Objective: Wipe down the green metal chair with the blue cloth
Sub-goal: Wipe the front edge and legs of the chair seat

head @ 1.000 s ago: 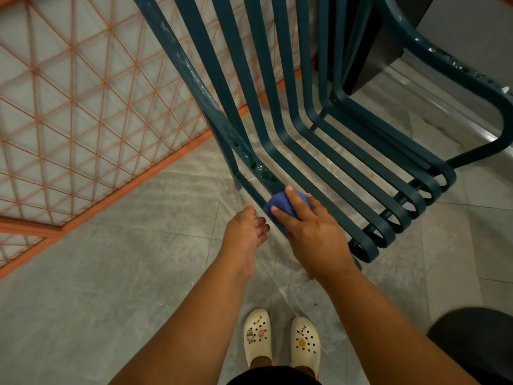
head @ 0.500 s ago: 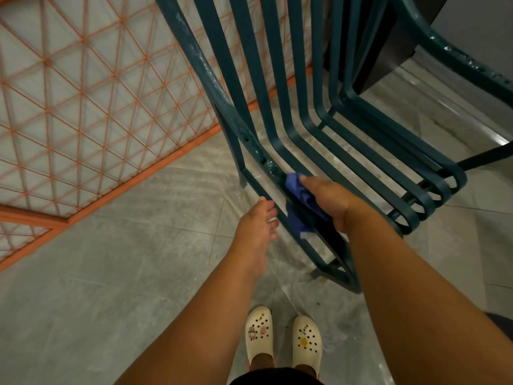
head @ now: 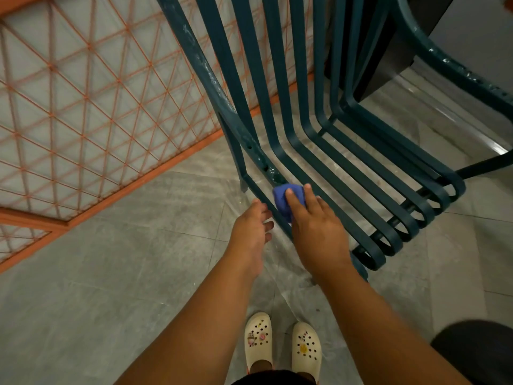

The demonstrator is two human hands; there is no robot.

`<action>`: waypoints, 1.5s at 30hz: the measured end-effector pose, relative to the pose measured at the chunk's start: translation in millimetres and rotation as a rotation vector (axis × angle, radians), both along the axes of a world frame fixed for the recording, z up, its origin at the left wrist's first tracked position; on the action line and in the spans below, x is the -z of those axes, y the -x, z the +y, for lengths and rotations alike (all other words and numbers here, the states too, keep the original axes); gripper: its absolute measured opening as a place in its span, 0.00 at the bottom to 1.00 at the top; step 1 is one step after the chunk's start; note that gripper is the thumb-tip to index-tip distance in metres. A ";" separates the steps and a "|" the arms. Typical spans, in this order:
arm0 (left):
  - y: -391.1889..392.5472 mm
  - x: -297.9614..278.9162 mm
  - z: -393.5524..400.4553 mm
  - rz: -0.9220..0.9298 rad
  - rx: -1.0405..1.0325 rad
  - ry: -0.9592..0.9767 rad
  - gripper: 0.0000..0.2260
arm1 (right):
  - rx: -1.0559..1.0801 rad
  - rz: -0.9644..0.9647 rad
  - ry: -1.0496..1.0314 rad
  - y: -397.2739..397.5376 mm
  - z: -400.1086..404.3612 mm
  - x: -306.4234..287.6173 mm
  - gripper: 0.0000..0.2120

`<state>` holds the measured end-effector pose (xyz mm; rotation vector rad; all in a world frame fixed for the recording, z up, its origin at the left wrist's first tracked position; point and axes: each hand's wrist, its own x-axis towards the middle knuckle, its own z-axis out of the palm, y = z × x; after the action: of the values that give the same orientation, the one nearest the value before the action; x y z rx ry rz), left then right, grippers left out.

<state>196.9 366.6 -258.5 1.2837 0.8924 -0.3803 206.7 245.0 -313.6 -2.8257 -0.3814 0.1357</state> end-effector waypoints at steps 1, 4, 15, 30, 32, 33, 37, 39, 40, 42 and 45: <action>-1.0 -0.5 0.3 0.001 -0.001 0.001 0.22 | 0.053 0.035 -0.045 -11.5 2.4 -4.0 0.26; -4.8 -0.6 -0.2 -0.010 -0.023 0.013 0.21 | 0.125 0.052 -0.242 -35.6 14.3 -13.7 0.25; -14.4 -0.4 -1.0 -0.017 -0.094 0.055 0.19 | -0.121 0.098 0.050 -55.3 34.5 -2.1 0.36; -22.3 4.8 1.0 -0.018 -0.060 0.042 0.18 | -0.226 0.084 0.028 -47.3 24.9 -1.5 0.32; -23.9 4.6 2.0 -0.035 -0.045 0.046 0.16 | -0.303 0.003 0.057 -36.7 18.5 1.3 0.32; -24.7 4.5 3.2 -0.038 -0.046 0.047 0.17 | -0.296 -0.029 0.046 -32.5 16.3 2.2 0.32; -28.2 3.5 8.6 -0.007 -0.059 0.044 0.20 | -0.158 0.067 0.054 -31.2 22.5 0.5 0.34; -29.4 3.6 11.0 0.016 -0.080 0.048 0.20 | -0.092 0.091 0.091 -38.1 30.0 -3.4 0.35; -30.0 4.2 11.9 0.017 -0.088 0.047 0.20 | -0.088 0.085 0.108 -41.5 33.0 -5.7 0.35; -30.3 5.5 13.2 0.009 -0.093 0.041 0.20 | -0.148 0.069 0.140 -44.3 36.2 -8.5 0.36; -30.1 7.7 13.1 -0.004 -0.092 0.037 0.20 | -0.267 0.047 0.154 -41.8 33.1 -6.5 0.33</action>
<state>227.0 379.8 -266.3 1.2046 0.9336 -0.3206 248.5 278.1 -307.0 -2.9008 -0.7670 0.2975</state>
